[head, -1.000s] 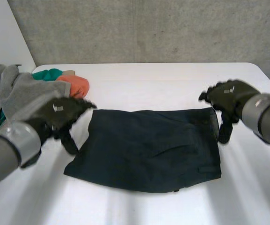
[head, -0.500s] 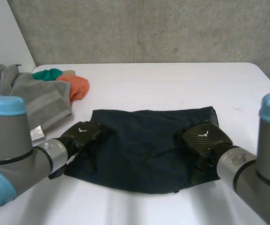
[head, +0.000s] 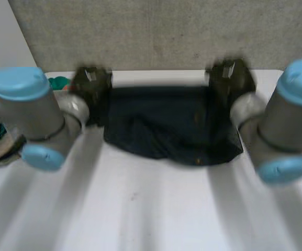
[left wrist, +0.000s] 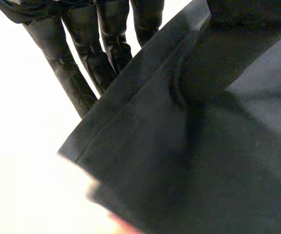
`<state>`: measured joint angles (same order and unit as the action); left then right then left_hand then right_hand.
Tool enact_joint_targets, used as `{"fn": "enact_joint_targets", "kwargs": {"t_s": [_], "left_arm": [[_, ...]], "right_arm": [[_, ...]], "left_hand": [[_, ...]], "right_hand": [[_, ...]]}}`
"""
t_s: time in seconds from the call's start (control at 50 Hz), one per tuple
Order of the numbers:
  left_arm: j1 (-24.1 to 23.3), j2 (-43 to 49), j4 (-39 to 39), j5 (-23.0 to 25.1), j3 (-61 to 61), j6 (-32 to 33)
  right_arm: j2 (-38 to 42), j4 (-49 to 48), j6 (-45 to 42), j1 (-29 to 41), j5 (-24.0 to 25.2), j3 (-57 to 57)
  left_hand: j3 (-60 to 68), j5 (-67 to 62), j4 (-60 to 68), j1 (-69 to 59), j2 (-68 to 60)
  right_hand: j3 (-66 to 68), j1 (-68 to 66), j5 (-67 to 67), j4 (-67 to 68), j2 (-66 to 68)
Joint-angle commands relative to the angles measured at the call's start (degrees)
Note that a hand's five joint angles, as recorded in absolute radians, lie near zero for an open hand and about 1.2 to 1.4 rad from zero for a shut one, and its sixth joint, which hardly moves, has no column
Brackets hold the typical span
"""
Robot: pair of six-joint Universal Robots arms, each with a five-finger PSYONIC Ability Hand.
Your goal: Fold the laundry.
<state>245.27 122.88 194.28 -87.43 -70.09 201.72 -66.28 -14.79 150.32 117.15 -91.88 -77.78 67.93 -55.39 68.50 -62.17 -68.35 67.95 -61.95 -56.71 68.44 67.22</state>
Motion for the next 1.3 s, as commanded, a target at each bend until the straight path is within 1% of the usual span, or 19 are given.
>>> {"fn": "enact_joint_targets", "kwargs": {"t_s": [0.02,0.06,0.1,0.16,0.24,0.4,0.46,0.58,0.64,0.72,0.74,0.78,0.88,0.96,1.02,1.1,1.18,1.2,1.3], "left_arm": [[1.9,-4.8,19.8,-2.7,10.3,-3.0],[2.0,-6.1,23.1,-2.0,12.0,-5.5],[1.9,-6.9,23.0,-1.1,12.3,-7.3],[1.7,-7.5,20.8,0.6,11.6,-9.4],[1.4,-7.3,17.9,1.7,7.2,-9.2],[1.1,-6.5,14.5,2.0,-8.7,-2.9],[0.0,-6.9,11.2,2.1,-19.7,2.9],[-1.5,-10.8,5.8,1.4,-28.0,8.0],[-1.6,-15.1,0.2,0.5,-30.2,8.2],[-2.9,-21.7,-14.0,0.9,-32.2,8.3],[-3.7,-23.3,-19.7,1.2,-32.6,8.9],[-4.5,-24.7,-25.8,1.2,-32.9,10.0],[-5.9,-28.0,-43.9,0.4,-34.8,14.0],[-6.6,-28.5,-49.8,1.2,-35.1,14.8],[-7.0,-27.9,-47.6,1.4,-34.3,15.0],[-6.3,-24.6,-39.8,0.5,-31.6,15.1],[-4.8,-19.4,-30.0,-0.2,-27.1,15.5],[-4.3,-17.0,-25.7,-0.4,-24.3,16.0],[-2.1,-11.6,-13.3,0.4,-13.6,17.5]], "right_arm": [[1.0,-30.1,1.1,-3.6,1.9,15.7],[2.5,-35.2,3.8,-4.1,2.2,19.0],[3.7,-33.8,6.0,-4.2,2.8,21.5],[6.8,-24.1,8.9,-4.3,4.2,25.7],[9.2,-15.4,8.8,-3.7,5.2,25.6],[10.2,-8.0,4.8,-2.4,3.7,11.0],[10.6,-3.9,3.0,-1.7,3.7,2.4],[10.1,5.9,1.6,-1.6,3.8,-4.3],[7.5,13.3,1.6,-1.6,4.0,-5.5],[1.3,25.1,1.2,-2.3,4.9,-7.9],[-0.7,28.8,0.3,-2.6,5.3,-9.0],[-2.6,32.8,-1.8,-2.8,5.7,-10.4],[-8.5,46.7,-14.3,-3.4,6.4,-18.1],[-10.6,47.8,-20.0,-3.2,9.1,-21.6],[-10.3,47.1,-19.5,-2.9,10.9,-21.8],[-7.9,44.9,-15.5,-2.5,11.7,-18.9],[-3.9,39.1,-9.4,-2.5,11.2,-13.1],[-1.8,36.1,-7.5,-2.5,10.6,-9.9],[3.6,26.7,-2.7,-2.3,7.2,4.4]], "left_hand": [[12.1,-14.6,11.5,-17.8,-11.7],[12.1,-14.6,11.5,-17.8,-11.7],[12.1,-14.6,11.5,-17.8,-11.7],[12.1,-14.6,11.5,-17.8,-11.7],[12.1,-14.6,11.5,-17.8,-11.7],[12.1,-14.6,11.5,-17.8,-11.7],[12.1,-14.6,11.5,-17.8,-11.7],[12.1,-14.6,11.5,-17.8,-11.7],[12.1,-14.6,11.5,-17.8,-11.7],[12.1,-14.6,11.5,-17.8,-11.7],[12.1,-14.6,11.5,-17.8,-11.7],[12.1,-14.6,11.5,-17.8,-11.7],[12.1,-14.6,11.5,-17.8,-11.7],[12.1,-14.6,11.5,-17.8,-11.7],[12.1,-14.6,11.5,-17.8,-11.7],[12.1,-14.6,11.5,-17.8,-11.7],[12.1,-14.6,11.5,-17.8,-11.7],[12.1,-14.6,11.5,-17.8,-11.7],[12.1,-14.6,11.5,-17.8,-11.7]], "right_hand": [[12.1,-18.1,-13.3,11.6,12.8],[12.1,-18.1,-13.3,11.6,12.8],[12.1,-18.1,-13.3,11.6,12.8],[12.1,-18.1,-13.3,11.6,12.8],[12.1,-18.1,-13.3,11.6,12.8],[12.1,-18.1,-13.3,11.6,12.8],[12.1,-18.1,-13.3,11.6,12.8],[12.1,-18.1,-13.3,11.6,12.8],[12.1,-18.1,-13.3,11.6,12.8],[12.1,-18.1,-13.3,11.6,12.8],[12.1,-18.1,-13.3,11.6,12.8],[12.1,-18.1,-13.3,11.6,12.8],[12.1,-18.1,-13.3,11.6,12.8],[12.1,-18.1,-13.3,11.6,12.8],[12.1,-18.1,-13.3,11.6,12.8],[12.1,-18.1,-13.3,11.6,12.8],[12.1,-18.1,-13.3,11.6,12.8],[12.1,-18.1,-13.3,11.6,12.8],[12.1,-18.1,-13.3,11.6,12.8]]}}
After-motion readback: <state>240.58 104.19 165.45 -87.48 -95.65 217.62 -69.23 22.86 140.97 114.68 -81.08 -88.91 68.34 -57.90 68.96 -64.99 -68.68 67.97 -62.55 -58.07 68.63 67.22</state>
